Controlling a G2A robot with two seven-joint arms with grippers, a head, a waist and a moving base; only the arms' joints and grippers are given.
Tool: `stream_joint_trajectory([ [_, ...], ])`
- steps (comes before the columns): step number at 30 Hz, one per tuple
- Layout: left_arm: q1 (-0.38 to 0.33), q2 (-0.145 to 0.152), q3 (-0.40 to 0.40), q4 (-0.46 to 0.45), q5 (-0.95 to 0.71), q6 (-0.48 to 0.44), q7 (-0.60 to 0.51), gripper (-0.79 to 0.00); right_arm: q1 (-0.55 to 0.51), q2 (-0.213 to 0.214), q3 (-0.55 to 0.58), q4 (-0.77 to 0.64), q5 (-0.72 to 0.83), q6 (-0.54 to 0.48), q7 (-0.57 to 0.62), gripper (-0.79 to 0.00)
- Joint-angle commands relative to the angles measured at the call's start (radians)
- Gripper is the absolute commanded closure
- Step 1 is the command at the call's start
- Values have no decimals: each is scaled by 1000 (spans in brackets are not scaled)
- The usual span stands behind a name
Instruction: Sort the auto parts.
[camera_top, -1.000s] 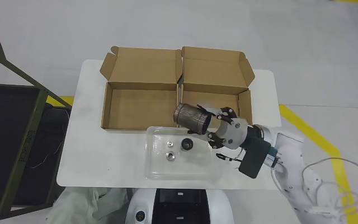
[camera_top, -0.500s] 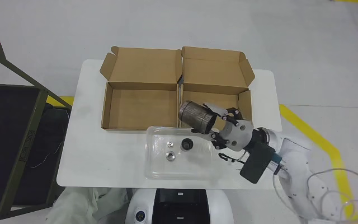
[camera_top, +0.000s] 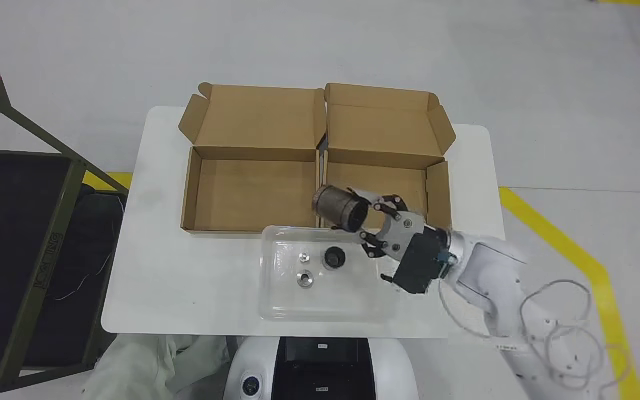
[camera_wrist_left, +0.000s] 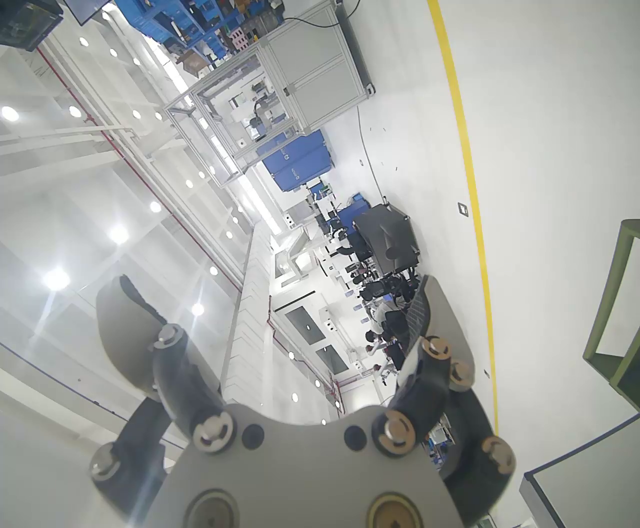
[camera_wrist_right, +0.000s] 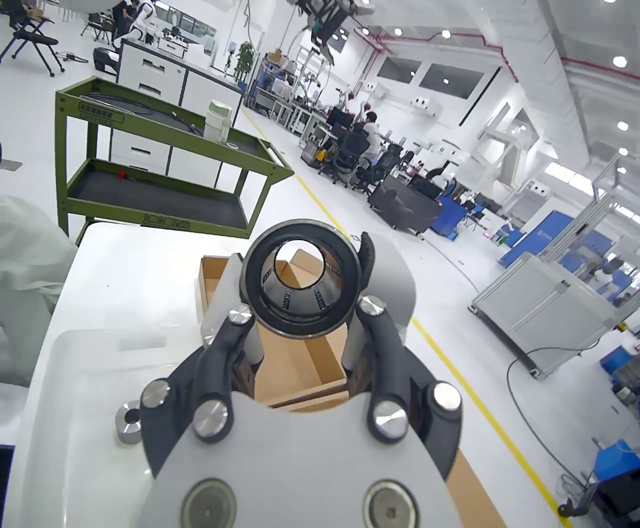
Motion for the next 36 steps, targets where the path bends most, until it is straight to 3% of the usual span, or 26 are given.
stream_joint_trajectory([
  [1,0,0,0,0,0,0,0,-785,12,-3,-8,40,25,3,41,0],
  [12,0,0,0,0,0,0,0,-785,78,-23,-78,251,146,19,196,0],
  [27,0,0,0,0,0,0,0,-785,182,-57,-161,335,200,175,560,0],
  [36,0,0,0,0,0,0,0,-785,333,-97,-242,425,310,204,810,0],
])
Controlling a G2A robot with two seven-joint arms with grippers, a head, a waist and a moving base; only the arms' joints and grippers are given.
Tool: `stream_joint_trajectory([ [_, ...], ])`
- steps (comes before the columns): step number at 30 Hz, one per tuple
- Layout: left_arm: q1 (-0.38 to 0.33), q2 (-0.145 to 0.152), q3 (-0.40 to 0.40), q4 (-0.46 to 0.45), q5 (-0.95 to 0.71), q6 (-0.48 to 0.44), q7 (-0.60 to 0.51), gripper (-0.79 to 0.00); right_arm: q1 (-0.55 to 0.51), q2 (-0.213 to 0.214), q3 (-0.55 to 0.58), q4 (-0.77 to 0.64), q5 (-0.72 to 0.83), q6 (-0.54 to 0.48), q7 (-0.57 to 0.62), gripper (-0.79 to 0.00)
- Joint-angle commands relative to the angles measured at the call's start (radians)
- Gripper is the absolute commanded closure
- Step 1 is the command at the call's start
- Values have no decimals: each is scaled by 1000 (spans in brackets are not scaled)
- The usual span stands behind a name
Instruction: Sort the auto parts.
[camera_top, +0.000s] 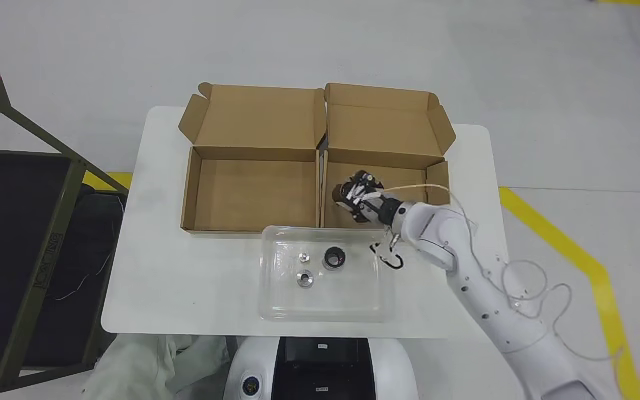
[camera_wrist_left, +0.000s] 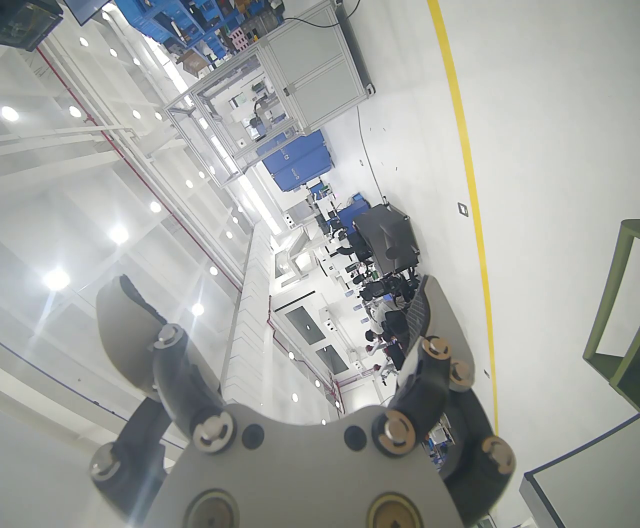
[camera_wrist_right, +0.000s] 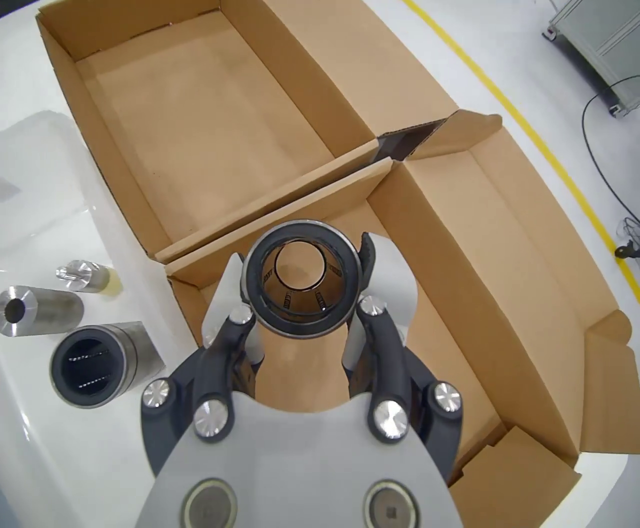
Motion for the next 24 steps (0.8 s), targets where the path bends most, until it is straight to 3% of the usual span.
stream_joint_trajectory([
  [1,0,0,0,0,0,0,0,-785,34,-9,-14,26,29,7,37,0],
  [10,0,0,0,0,0,0,0,-785,151,-46,-69,173,138,17,146,0],
  [22,0,0,0,0,0,0,0,-785,206,-80,-133,301,127,44,144,0],
  [24,0,0,0,0,0,0,0,-785,209,-84,-138,311,129,45,141,-28],
])
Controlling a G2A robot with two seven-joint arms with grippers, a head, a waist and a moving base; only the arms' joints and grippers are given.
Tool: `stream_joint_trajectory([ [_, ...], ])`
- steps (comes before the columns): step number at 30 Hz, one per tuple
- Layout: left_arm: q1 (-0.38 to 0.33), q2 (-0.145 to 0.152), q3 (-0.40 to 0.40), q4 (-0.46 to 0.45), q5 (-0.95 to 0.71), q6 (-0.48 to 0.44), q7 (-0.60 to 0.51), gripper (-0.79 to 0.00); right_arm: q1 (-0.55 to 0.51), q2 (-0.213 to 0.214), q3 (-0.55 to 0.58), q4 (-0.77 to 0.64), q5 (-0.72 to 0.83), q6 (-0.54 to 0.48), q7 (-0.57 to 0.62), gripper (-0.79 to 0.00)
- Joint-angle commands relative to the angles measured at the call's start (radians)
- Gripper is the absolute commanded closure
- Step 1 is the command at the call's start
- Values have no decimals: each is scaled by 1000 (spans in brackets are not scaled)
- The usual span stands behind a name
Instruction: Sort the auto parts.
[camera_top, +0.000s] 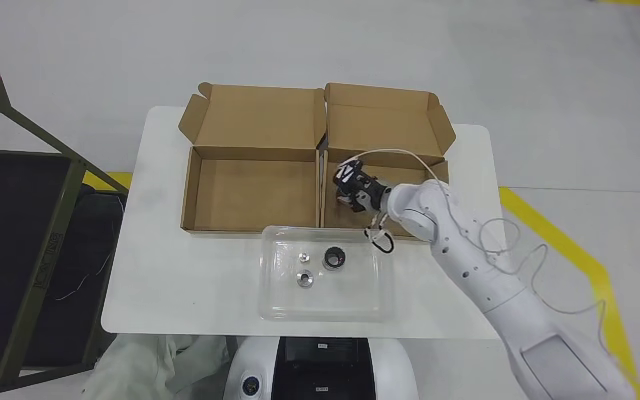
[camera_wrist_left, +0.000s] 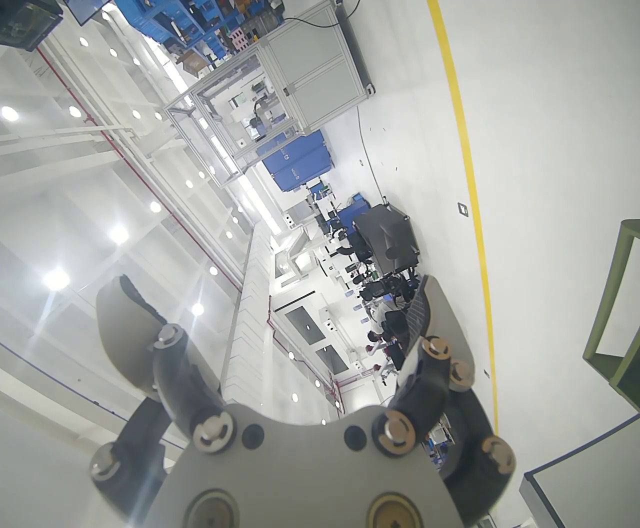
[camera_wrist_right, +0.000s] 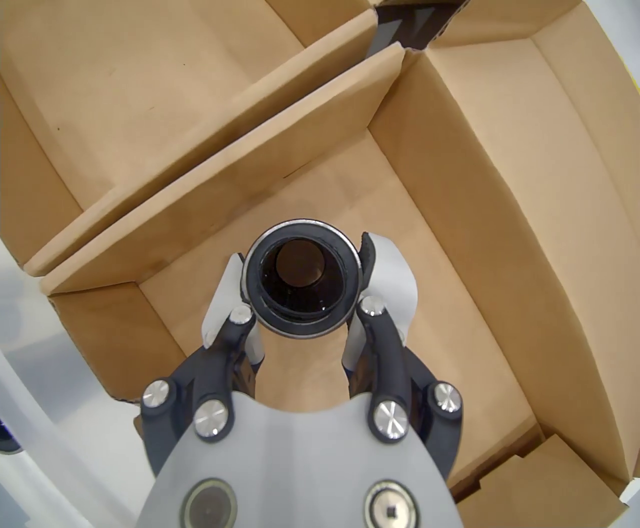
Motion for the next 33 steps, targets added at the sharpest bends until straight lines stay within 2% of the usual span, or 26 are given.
stream_joint_trajectory([
  [1,0,0,0,0,0,0,0,-785,3,-3,-4,9,1,-1,-4,-126],
  [3,0,0,0,0,0,0,0,-785,7,-7,-7,17,2,0,-6,-246],
  [4,0,0,0,0,0,0,0,-785,8,-8,-8,20,3,0,-6,-486],
  [5,0,0,0,0,0,0,0,-785,9,-9,-8,22,2,-1,-6,-594],
  [7,0,0,0,0,0,0,0,-785,9,-10,-7,22,3,-4,-6,-751],
  [8,0,0,0,0,0,0,0,-785,9,-10,-4,19,1,-4,-5,-785],
  [16,0,0,0,0,0,0,0,-785,-21,3,39,-45,-13,-9,1,-785],
  [23,0,0,0,0,0,0,0,-785,-94,31,119,-208,-44,-27,-9,-785],
  [33,0,0,0,0,0,0,0,-785,-246,72,210,-436,6,-223,-58,-785],
])
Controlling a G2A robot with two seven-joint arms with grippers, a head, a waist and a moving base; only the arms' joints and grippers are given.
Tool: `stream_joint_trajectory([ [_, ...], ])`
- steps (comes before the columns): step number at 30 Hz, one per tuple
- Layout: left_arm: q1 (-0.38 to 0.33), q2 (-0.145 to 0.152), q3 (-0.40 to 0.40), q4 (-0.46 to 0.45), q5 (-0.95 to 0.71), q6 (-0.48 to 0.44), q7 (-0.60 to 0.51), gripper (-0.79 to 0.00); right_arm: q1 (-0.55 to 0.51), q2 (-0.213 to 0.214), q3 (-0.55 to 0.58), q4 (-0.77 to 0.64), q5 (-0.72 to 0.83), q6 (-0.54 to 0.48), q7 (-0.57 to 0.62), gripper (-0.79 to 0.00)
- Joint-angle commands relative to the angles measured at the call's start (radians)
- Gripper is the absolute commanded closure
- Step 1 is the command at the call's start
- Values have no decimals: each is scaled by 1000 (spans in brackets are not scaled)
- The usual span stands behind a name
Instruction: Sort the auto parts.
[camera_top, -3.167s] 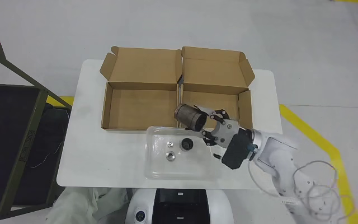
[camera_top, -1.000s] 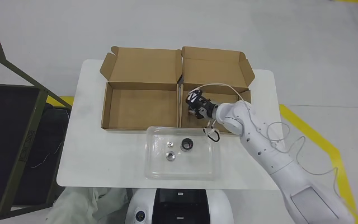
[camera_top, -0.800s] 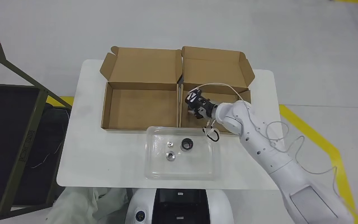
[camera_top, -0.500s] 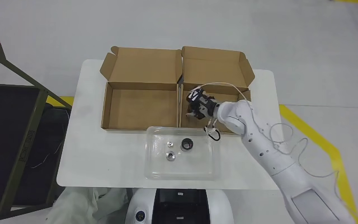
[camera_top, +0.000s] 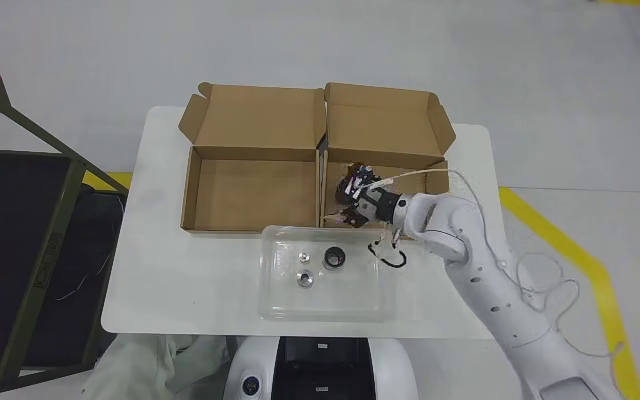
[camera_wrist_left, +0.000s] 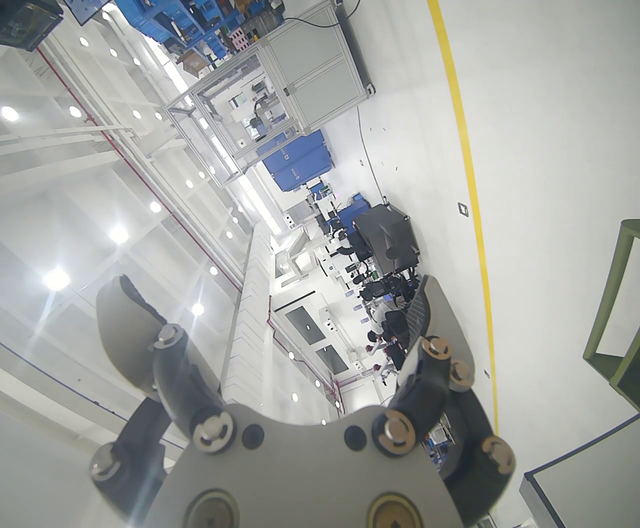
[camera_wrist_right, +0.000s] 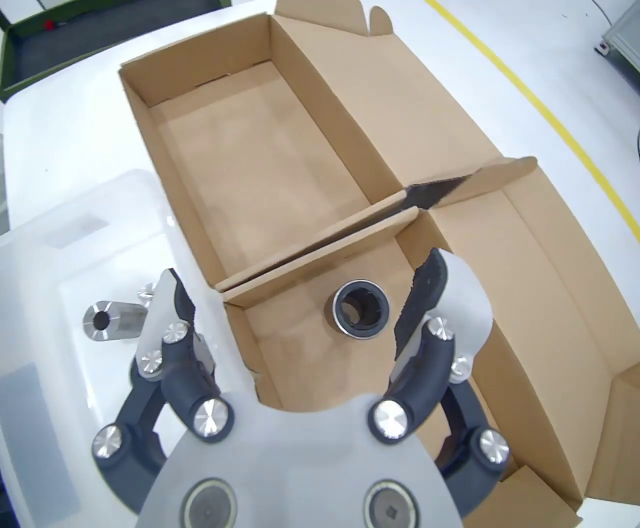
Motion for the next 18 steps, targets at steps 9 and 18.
stream_joint_trajectory([
  [9,0,0,0,0,0,0,0,-785,-116,25,-7,-152,-84,-119,-18,-785],
  [18,0,0,0,0,0,0,0,-785,-214,41,-22,-204,-188,-130,-86,-785],
])
